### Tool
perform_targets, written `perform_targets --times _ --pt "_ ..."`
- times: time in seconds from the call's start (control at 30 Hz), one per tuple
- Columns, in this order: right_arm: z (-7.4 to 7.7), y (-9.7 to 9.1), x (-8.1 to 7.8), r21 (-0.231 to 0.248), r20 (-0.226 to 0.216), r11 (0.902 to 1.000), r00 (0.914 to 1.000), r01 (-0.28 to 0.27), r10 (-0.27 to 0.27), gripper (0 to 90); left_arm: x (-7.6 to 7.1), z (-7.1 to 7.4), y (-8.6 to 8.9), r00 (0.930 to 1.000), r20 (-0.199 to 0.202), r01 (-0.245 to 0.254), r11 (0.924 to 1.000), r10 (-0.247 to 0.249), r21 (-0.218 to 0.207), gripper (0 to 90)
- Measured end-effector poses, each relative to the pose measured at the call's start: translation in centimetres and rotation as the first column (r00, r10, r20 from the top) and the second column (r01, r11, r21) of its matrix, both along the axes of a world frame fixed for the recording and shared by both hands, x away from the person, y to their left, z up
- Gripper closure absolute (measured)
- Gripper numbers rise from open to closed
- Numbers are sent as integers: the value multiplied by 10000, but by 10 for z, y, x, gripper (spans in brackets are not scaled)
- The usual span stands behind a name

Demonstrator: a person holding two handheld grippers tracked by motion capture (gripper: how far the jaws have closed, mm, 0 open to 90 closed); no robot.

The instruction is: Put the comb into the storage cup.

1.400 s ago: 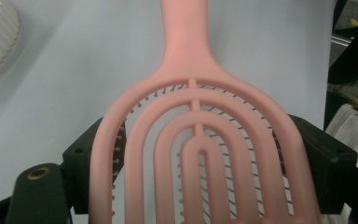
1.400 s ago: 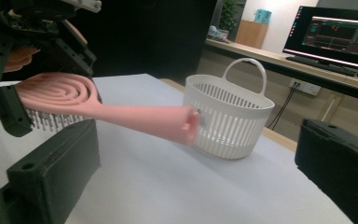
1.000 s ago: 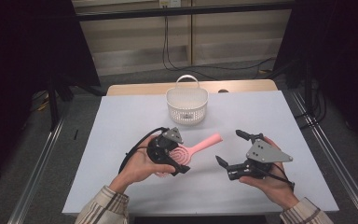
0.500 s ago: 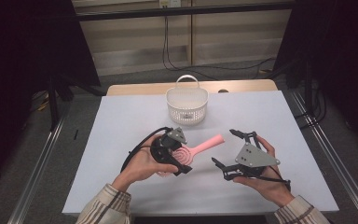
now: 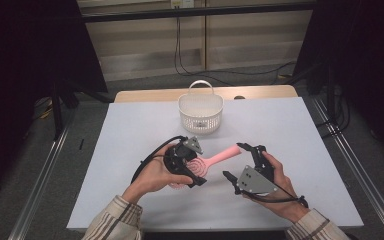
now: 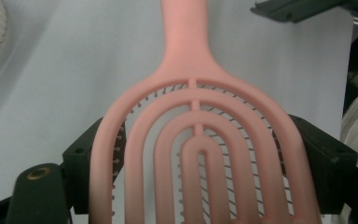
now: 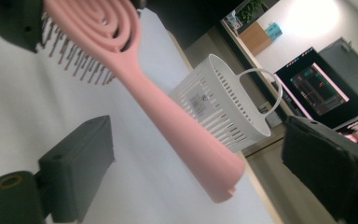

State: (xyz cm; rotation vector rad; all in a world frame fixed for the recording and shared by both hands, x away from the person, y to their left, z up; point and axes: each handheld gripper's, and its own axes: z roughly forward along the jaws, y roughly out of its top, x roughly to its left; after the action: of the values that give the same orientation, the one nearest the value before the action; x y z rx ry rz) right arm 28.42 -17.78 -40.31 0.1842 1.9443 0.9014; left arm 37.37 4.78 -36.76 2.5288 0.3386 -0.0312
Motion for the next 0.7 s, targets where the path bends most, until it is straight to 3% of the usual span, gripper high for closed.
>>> perform_targets --times 0.27,0.33,0.5,0.7 --pt "-3 10 -2 -1256 839 9920 9965 90 16 195 -1 5 -8 9998 93 156 9995 -159 262 194" --pt "-4 12 -3 -1357 877 9907 9961 108 11 209 -1 7 -10 9997 155 157 9988 -165 461 194" --pt "-4 17 -3 -1735 1253 9846 9921 200 19 260 -1 10 -13 9994 285 186 9990 -197 413 194" --pt "-9 22 -1 -2101 1320 9771 9912 346 -67 315 -1 7 -16 9993 351 130 9984 -150 548 194"
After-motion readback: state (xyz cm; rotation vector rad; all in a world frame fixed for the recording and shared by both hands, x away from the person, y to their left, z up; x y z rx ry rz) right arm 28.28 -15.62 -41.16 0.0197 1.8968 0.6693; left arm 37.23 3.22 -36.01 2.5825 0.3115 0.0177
